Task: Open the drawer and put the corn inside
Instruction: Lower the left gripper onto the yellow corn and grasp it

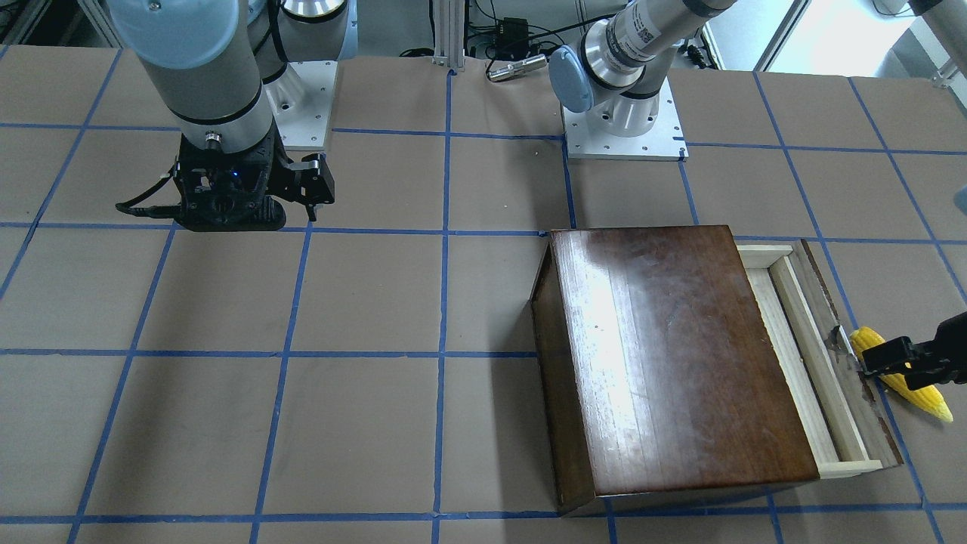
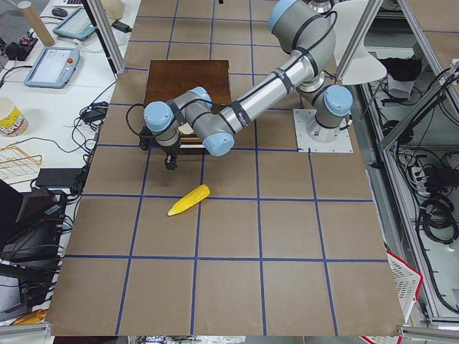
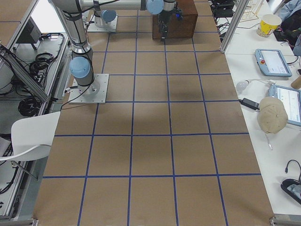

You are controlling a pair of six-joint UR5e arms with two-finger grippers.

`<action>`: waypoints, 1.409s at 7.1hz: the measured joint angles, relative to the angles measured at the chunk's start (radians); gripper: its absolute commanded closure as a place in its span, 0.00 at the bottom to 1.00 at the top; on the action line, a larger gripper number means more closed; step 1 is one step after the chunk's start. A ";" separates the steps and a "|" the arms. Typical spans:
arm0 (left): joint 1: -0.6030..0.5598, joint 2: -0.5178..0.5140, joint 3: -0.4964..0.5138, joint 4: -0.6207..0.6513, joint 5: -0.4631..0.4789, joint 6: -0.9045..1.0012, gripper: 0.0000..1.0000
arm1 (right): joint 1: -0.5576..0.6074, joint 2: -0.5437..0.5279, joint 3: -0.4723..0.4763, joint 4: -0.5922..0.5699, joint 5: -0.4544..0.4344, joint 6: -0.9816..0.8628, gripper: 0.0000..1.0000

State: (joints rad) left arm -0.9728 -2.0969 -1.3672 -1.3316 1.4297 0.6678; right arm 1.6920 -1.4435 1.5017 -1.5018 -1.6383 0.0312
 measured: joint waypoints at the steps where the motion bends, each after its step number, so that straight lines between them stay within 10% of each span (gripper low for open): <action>1: 0.007 0.008 0.001 0.000 0.001 -0.005 0.00 | 0.000 0.000 0.000 0.000 0.000 0.000 0.00; 10: 0.087 -0.068 0.023 0.094 0.188 -0.429 0.00 | 0.000 0.000 0.000 0.000 0.000 0.000 0.00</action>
State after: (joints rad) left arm -0.8854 -2.1649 -1.3439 -1.2380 1.6172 0.2391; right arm 1.6920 -1.4435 1.5018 -1.5018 -1.6383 0.0309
